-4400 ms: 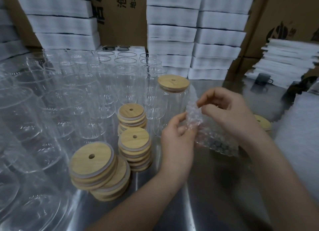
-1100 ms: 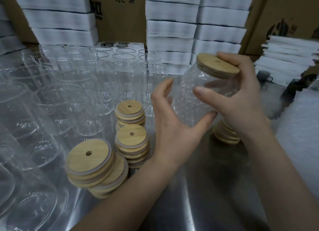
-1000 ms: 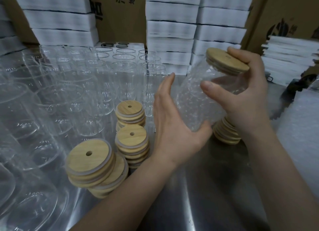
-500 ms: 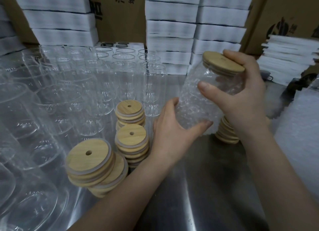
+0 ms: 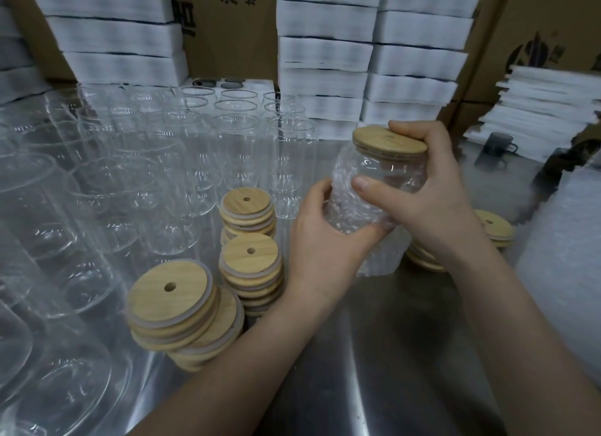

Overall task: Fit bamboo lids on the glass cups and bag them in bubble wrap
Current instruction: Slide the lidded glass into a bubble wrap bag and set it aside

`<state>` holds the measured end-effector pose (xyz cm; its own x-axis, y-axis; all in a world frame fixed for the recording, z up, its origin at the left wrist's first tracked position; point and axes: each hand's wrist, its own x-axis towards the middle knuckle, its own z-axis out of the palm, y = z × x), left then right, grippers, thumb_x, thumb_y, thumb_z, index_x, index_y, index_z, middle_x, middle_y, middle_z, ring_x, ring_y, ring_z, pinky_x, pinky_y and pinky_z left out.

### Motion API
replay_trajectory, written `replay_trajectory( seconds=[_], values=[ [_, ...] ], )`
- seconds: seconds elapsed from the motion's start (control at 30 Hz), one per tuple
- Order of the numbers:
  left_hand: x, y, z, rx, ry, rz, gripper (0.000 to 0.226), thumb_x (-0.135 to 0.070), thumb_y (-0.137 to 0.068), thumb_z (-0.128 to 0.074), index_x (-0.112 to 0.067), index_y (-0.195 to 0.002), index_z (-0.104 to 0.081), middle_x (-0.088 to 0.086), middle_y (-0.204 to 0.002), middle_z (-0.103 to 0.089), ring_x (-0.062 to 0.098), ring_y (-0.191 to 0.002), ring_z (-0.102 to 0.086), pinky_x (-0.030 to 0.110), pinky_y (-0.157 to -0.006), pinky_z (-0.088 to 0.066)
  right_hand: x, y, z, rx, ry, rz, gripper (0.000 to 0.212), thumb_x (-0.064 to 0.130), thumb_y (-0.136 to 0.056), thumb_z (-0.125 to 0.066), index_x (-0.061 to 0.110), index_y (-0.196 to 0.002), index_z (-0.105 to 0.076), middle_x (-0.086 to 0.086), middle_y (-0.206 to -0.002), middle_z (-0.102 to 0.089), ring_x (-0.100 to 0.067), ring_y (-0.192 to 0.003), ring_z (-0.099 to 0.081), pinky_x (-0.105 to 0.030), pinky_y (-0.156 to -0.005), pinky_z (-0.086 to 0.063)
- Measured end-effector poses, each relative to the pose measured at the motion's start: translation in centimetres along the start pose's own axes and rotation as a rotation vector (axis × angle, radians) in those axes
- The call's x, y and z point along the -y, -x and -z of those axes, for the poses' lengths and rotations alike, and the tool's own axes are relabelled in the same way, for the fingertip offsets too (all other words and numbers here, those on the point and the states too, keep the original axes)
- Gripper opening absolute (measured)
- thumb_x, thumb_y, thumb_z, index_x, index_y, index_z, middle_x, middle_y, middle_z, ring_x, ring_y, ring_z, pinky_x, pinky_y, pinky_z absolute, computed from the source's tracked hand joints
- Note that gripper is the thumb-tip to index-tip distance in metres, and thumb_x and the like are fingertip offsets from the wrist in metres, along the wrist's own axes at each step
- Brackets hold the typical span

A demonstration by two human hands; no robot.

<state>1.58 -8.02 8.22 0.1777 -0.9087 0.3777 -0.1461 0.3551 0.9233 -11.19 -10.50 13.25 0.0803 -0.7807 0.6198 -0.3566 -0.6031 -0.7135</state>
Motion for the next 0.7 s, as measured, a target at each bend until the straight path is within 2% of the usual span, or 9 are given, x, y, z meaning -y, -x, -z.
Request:
replay_trajectory(
  seconds=[0.07,0.13,0.23,0.3,0.37,0.47,0.53,0.6,0.7],
  values=[
    [0.1,0.1,-0.1,0.008,0.018,0.006,0.067,-0.035,-0.063,-0.089,-0.02,-0.118,-0.054,-0.022,-0.105,-0.057,-0.029,-0.093,-0.046,-0.005,-0.076,-0.032,0.0,0.0,0.1,0.034,0.007,-0.026,0.071,0.055,-0.06,-0.079,0.035,-0.121,-0.047,0.031,-0.108,-0.058,0.002,-0.108,-0.059,-0.027,-0.092,-0.051],
    [-0.1,0.3,-0.1,0.018,0.033,0.021,0.065,-0.035,-0.063,-0.089,-0.033,-0.114,-0.048,-0.034,-0.099,-0.053,-0.036,-0.091,-0.042,-0.008,-0.073,-0.031,0.1,0.1,0.2,0.071,0.024,-0.046,0.072,0.057,-0.061,-0.075,0.035,-0.123,-0.046,0.027,-0.11,-0.057,0.004,-0.108,-0.057,-0.026,-0.093,-0.05],
    [-0.2,0.3,-0.1,0.003,0.087,0.025,0.055,-0.023,-0.066,-0.089,-0.04,-0.097,-0.047,-0.044,-0.089,-0.056,-0.034,-0.088,-0.046,-0.007,-0.069,-0.035,0.3,0.1,0.3,0.117,0.012,-0.095,0.064,0.057,-0.065,-0.072,0.039,-0.122,-0.047,0.028,-0.109,-0.056,0.006,-0.107,-0.056,-0.02,-0.089,-0.047],
    [0.0,0.1,-0.1,-0.007,0.116,0.034,0.06,-0.019,-0.064,-0.09,-0.038,-0.102,-0.047,-0.029,-0.099,-0.061,-0.024,-0.091,-0.054,0.0,-0.073,-0.041,0.4,0.1,0.4,0.147,0.026,-0.113,0.061,0.051,-0.07,-0.07,0.038,-0.126,-0.049,0.025,-0.114,-0.055,0.009,-0.108,-0.054,-0.015,-0.088,-0.044],
    [0.1,-0.2,0.0,0.013,0.133,0.055,0.071,-0.017,-0.063,-0.091,-0.03,-0.117,-0.046,-0.013,-0.116,-0.058,-0.009,-0.1,-0.058,0.013,-0.084,-0.047,0.5,0.0,0.6,0.169,0.025,-0.124,0.064,0.049,-0.073,-0.069,0.037,-0.132,-0.05,0.022,-0.121,-0.054,0.012,-0.108,-0.053,-0.009,-0.086,-0.044],
    [0.0,-0.3,0.1,0.056,0.081,0.058,0.092,-0.022,-0.062,-0.091,-0.025,-0.137,-0.038,-0.004,-0.134,-0.046,0.003,-0.119,-0.051,0.025,-0.101,-0.045,0.7,-0.1,0.6,0.125,-0.069,-0.139,0.073,0.05,-0.074,-0.076,0.034,-0.139,-0.048,0.015,-0.119,-0.057,0.014,-0.102,-0.056,-0.006,-0.08,-0.046],
    [-0.2,-0.2,0.1,0.067,0.034,0.047,0.096,-0.032,-0.058,-0.092,-0.029,-0.137,-0.038,-0.009,-0.131,-0.039,-0.004,-0.117,-0.047,0.019,-0.099,-0.043,0.8,-0.1,0.5,0.05,-0.15,-0.152,0.068,0.051,-0.075,-0.071,0.031,-0.138,-0.051,0.009,-0.117,-0.062,0.007,-0.102,-0.062,-0.013,-0.082,-0.05],
    [-0.6,-0.1,0.1,0.079,0.043,0.046,0.096,-0.041,-0.051,-0.088,-0.03,-0.132,-0.04,-0.01,-0.127,-0.038,-0.009,-0.114,-0.047,0.015,-0.096,-0.043,0.9,-0.4,0.3,-0.044,-0.266,-0.2,0.051,0.051,-0.081,-0.069,0.036,-0.128,-0.057,0.004,-0.118,-0.067,-0.003,-0.107,-0.065,-0.026,-0.09,-0.053],
    [-1.0,-0.1,0.2,0.101,0.19,0.07,0.094,-0.041,-0.051,-0.088,-0.025,-0.13,-0.04,-0.002,-0.132,-0.051,0.005,-0.116,-0.058,0.029,-0.098,-0.051,1.2,-1.1,0.4,-0.189,-0.579,-0.329,0.04,0.042,-0.087,-0.062,0.027,-0.124,-0.061,-0.003,-0.115,-0.07,-0.017,-0.108,-0.069,-0.044,-0.095,-0.054]
  ],
)
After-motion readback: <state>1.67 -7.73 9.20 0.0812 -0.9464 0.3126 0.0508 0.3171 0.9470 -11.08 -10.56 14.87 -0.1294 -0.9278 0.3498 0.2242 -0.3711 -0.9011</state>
